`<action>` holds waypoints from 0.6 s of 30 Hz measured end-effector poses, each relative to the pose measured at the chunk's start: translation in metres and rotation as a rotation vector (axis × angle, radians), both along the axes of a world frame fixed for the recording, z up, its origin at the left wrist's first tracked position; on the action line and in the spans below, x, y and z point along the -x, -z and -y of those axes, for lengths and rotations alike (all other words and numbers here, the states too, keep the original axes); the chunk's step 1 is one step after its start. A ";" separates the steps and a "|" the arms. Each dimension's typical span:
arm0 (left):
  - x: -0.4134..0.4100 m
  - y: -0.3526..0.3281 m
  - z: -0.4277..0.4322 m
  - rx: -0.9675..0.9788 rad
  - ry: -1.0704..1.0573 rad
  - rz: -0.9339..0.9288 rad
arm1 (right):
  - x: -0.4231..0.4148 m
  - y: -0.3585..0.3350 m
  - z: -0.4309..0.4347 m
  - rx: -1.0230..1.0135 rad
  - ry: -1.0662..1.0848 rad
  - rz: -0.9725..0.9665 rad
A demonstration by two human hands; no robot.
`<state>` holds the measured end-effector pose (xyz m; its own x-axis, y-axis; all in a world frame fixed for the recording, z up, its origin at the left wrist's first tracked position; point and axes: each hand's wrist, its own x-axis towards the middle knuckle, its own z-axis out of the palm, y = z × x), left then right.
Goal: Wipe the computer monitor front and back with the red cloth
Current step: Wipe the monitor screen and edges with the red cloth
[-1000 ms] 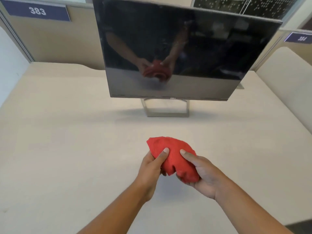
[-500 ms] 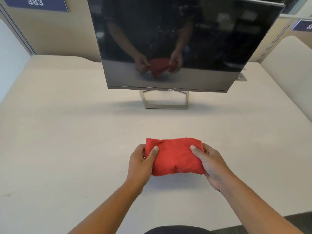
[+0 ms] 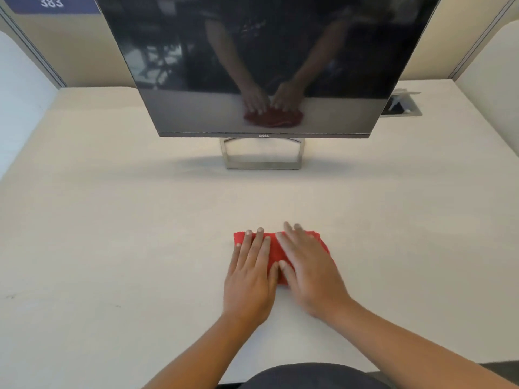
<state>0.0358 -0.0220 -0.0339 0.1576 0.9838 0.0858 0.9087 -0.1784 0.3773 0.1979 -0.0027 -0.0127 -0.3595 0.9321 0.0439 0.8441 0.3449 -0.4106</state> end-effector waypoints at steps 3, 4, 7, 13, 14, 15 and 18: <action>0.001 0.014 0.003 0.028 -0.015 -0.077 | -0.002 0.027 0.004 0.002 -0.096 0.110; 0.001 0.017 0.003 0.026 -0.011 -0.089 | -0.003 0.031 0.004 -0.005 -0.102 0.138; -0.001 0.019 0.001 0.029 -0.029 -0.105 | -0.003 0.032 0.002 0.004 -0.095 0.148; -0.003 0.015 0.001 0.022 -0.048 -0.111 | -0.003 0.027 0.001 0.024 -0.109 0.104; -0.003 0.015 0.001 0.021 -0.053 -0.102 | -0.004 0.025 0.000 0.043 -0.111 0.068; -0.003 0.013 0.002 0.024 -0.058 -0.085 | -0.004 0.021 -0.002 0.070 -0.116 0.019; -0.003 0.002 0.001 0.020 -0.068 -0.005 | -0.009 0.001 -0.011 0.090 -0.121 -0.104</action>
<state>0.0384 -0.0234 -0.0356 0.0904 0.9938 0.0649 0.9204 -0.1082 0.3757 0.2067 0.0082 -0.0139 -0.4667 0.8844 0.0049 0.7502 0.3988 -0.5274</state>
